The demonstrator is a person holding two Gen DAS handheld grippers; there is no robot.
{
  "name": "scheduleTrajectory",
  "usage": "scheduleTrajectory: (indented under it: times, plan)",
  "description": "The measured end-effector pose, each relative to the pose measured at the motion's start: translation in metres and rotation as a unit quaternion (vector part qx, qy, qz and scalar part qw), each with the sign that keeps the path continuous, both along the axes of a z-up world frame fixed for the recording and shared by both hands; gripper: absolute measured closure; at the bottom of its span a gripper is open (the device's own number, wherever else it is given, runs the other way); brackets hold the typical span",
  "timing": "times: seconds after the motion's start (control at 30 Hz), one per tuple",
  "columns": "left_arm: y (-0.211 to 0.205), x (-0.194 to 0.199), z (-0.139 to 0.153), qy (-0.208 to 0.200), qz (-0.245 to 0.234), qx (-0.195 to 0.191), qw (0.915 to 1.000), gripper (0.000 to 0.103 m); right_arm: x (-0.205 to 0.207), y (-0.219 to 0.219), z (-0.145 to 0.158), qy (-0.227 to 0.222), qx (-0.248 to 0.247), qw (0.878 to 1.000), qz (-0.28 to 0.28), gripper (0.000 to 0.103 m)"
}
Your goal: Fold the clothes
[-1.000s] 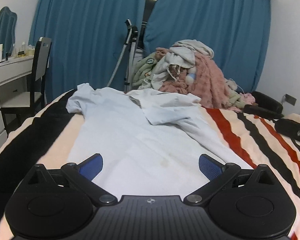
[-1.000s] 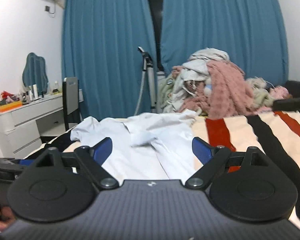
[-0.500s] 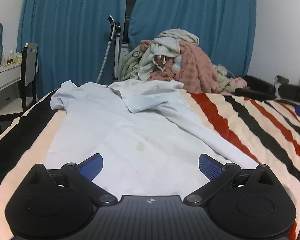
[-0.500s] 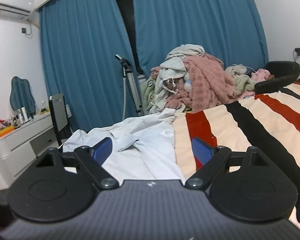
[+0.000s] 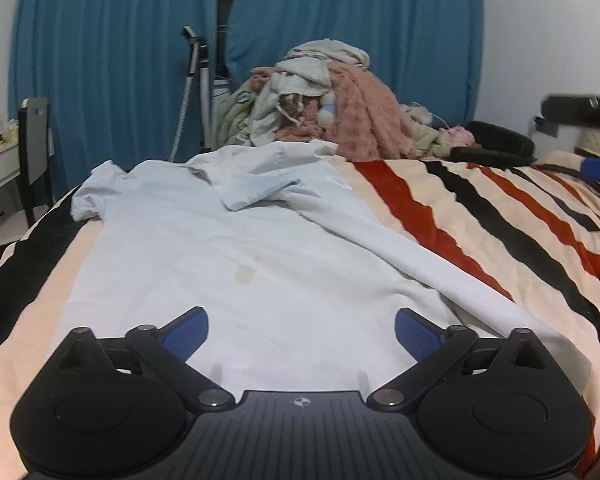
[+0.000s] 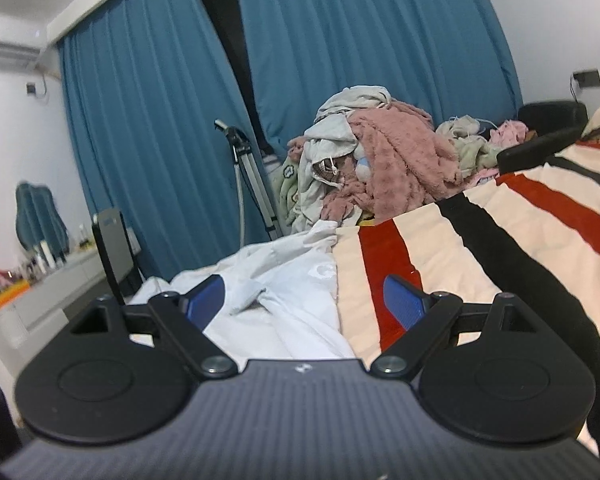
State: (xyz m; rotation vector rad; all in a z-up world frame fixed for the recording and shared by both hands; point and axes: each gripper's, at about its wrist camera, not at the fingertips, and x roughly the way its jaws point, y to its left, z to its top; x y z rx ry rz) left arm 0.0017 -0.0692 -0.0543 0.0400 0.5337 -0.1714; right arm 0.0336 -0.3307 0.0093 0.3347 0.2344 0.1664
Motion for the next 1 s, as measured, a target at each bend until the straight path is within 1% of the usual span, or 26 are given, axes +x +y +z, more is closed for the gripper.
scheduleTrajectory:
  times: [0.23,0.5,0.63,0.73,0.8,0.87,1.0]
  plan:
    - [-0.03,-0.006,-0.004,0.007,-0.038,0.011,0.9992,0.004,-0.005,-0.035,0.006,-0.014,0.031,0.999,-0.026,0.015]
    - [-0.081,-0.007,-0.014,0.034,-0.094,-0.009,0.9949,0.006,-0.005,-0.071,0.0,-0.023,0.09,0.994,-0.05,0.015]
    - [-0.11,-0.005,-0.022,0.048,-0.126,-0.017,0.9906,0.009,-0.008,-0.082,-0.001,-0.03,0.091,0.993,-0.068,0.015]
    - [-0.131,-0.002,-0.03,0.059,-0.148,-0.024,0.9869,0.014,-0.011,-0.091,-0.002,-0.031,0.086,0.992,-0.087,0.015]
    - [-0.142,-0.001,-0.035,0.06,-0.161,-0.021,0.985,0.015,-0.013,-0.097,-0.002,-0.032,0.079,0.991,-0.101,0.015]
    - [-0.152,-0.002,-0.04,0.061,-0.173,-0.018,0.9829,0.019,-0.016,-0.103,-0.003,-0.031,0.073,0.99,-0.115,0.015]
    - [-0.167,-0.004,-0.051,0.055,-0.209,-0.019,0.9761,0.023,-0.017,-0.115,-0.008,-0.033,0.097,0.985,-0.14,0.015]
